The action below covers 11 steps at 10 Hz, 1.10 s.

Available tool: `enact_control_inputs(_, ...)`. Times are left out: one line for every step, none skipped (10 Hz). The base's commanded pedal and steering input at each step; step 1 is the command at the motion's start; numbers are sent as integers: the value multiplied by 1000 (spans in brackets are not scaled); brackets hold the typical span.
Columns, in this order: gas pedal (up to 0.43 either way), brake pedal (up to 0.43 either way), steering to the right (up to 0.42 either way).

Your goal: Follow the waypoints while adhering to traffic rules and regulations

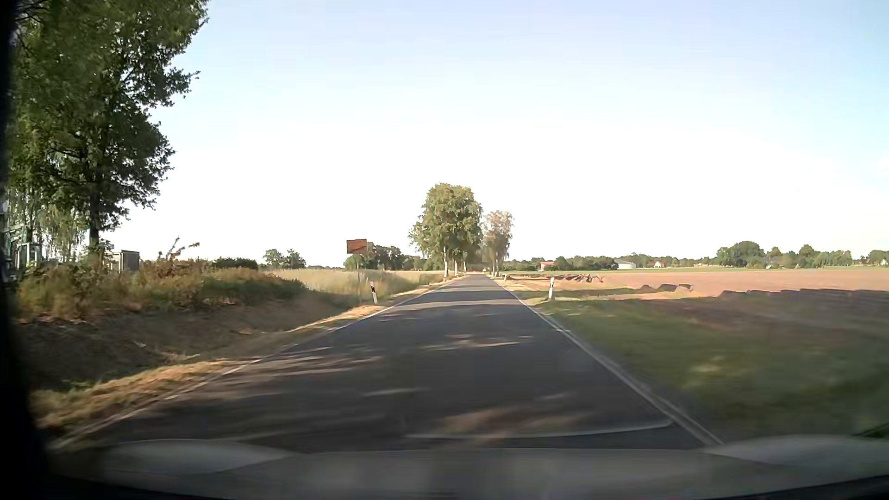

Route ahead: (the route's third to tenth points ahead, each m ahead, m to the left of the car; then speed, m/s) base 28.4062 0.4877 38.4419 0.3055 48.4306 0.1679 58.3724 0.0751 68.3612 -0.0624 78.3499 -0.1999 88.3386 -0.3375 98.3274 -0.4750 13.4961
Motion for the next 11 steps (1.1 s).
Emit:
enact_control_inputs(157, 6, 3)
enact_control_inputs(169, 6, 3)
enact_control_inputs(169, 6, 3)
enact_control_inputs(169, 6, 3)
enact_control_inputs(169, 6, 2)
enact_control_inputs(169, 6, 3)
enact_control_inputs(169, 6, 3)
enact_control_inputs(209, 6, 2)
enact_control_inputs(280, 6, 2)
enact_control_inputs(299, 6, 2)
enact_control_inputs(331, 6, 3)
